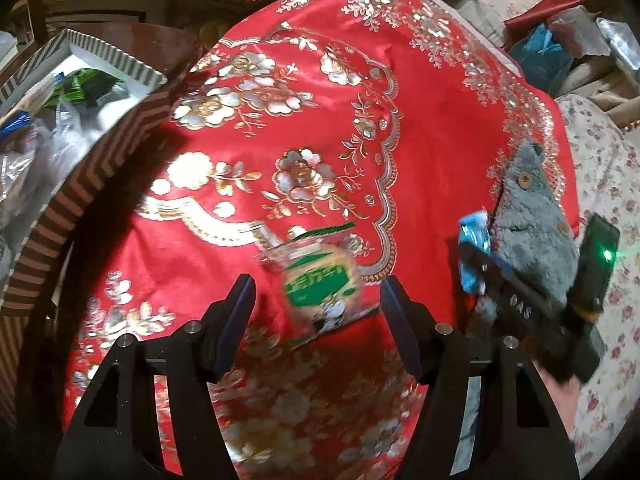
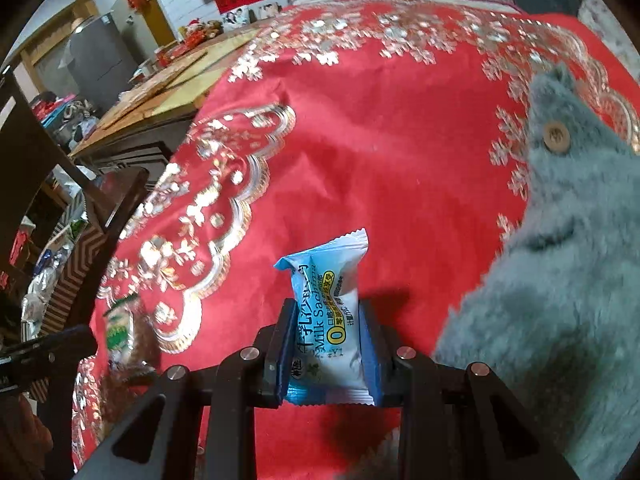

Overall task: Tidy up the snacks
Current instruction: 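Grasp the green cow-print biscuit with the left tool while the right tool grasps the light blue candy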

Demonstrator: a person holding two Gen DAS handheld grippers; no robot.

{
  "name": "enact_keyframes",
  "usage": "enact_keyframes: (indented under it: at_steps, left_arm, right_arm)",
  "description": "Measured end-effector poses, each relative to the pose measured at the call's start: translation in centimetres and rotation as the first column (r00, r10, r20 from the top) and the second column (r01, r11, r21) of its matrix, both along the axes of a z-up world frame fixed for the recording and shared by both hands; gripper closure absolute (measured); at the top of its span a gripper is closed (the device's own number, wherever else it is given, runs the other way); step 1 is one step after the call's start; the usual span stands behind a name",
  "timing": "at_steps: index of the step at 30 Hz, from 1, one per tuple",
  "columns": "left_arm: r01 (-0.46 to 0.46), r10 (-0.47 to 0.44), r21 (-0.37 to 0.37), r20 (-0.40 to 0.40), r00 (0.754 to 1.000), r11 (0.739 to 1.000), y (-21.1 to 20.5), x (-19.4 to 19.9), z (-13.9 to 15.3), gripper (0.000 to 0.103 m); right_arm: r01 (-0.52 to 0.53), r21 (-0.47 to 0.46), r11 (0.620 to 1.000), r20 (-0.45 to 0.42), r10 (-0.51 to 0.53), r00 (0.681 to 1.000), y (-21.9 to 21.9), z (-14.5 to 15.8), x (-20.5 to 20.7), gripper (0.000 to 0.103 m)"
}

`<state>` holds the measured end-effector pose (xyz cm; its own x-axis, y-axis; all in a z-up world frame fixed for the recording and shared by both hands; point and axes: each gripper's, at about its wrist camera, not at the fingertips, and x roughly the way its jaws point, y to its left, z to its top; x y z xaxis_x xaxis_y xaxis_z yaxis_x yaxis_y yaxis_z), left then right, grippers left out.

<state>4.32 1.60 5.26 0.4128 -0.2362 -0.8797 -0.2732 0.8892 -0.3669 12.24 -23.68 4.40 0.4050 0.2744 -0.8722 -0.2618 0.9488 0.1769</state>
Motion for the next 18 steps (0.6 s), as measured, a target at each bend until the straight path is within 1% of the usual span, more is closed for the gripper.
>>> enact_keyframes:
  at_steps: [1,3,5,6,7,8,9,10,11,14,18]
  left_arm:
    - [-0.006,0.006,-0.003,-0.006,1.000,1.000,-0.3,0.4,-0.3,0.038]
    - [-0.007,0.007,0.001,-0.025,1.000,1.000,-0.9,1.2,-0.8,0.038]
    - [0.005,-0.003,0.030,-0.061,0.998,1.000,-1.5,1.9,-1.7,0.038]
    - [0.013,-0.010,0.040,-0.072,0.997,0.999,-1.7,2.1,-2.2,0.038]
    - [0.022,-0.018,0.045,-0.066,0.998,0.999,-1.7,2.1,-2.3,0.038]
    - [0.028,-0.025,0.051,-0.058,0.998,0.998,-1.7,2.1,-2.3,0.041]
    - [0.049,-0.044,0.086,-0.063,0.997,0.995,-1.8,2.1,-2.2,0.051]
    - [0.076,-0.070,0.109,-0.062,0.996,0.991,-1.9,2.0,-2.2,0.053]
    - [0.092,-0.086,0.112,-0.056,0.995,0.989,-1.8,1.9,-2.2,0.055]
    - [0.118,-0.113,0.114,-0.048,0.992,0.986,-1.2,1.2,-2.1,0.055]
    - [0.133,-0.129,0.151,-0.036,0.991,0.980,-0.1,-0.9,-1.6,0.055]
  right_arm:
    - [0.019,0.001,1.000,-0.010,-0.019,1.000,0.2,-0.8,-0.5,0.075]
    - [0.061,0.043,0.997,-0.029,-0.060,0.998,-0.4,-1.2,-0.7,0.075]
    - [0.073,0.081,0.994,-0.043,-0.070,0.997,-0.6,-1.6,-0.9,0.075]
    - [0.071,0.078,0.994,-0.043,-0.067,0.997,-0.4,-1.6,-1.0,0.075]
    - [0.066,0.072,0.995,-0.040,-0.063,0.997,-0.2,-1.7,-1.2,0.075]
    - [0.063,0.073,0.995,-0.042,-0.060,0.997,-0.1,-1.7,-1.4,0.075]
    - [0.063,0.078,0.995,-0.045,-0.060,0.997,0.3,-1.8,-1.6,0.075]
    - [0.067,0.089,0.994,-0.045,-0.063,0.997,0.5,-1.8,-1.8,0.075]
    - [0.072,0.100,0.992,-0.042,-0.069,0.997,0.7,-1.6,-2.3,0.075]
    - [0.061,0.106,0.992,-0.030,-0.058,0.998,1.7,-1.2,-3.5,0.075]
    - [0.049,0.113,0.992,-0.023,-0.047,0.999,2.9,-0.9,-5.5,0.075]
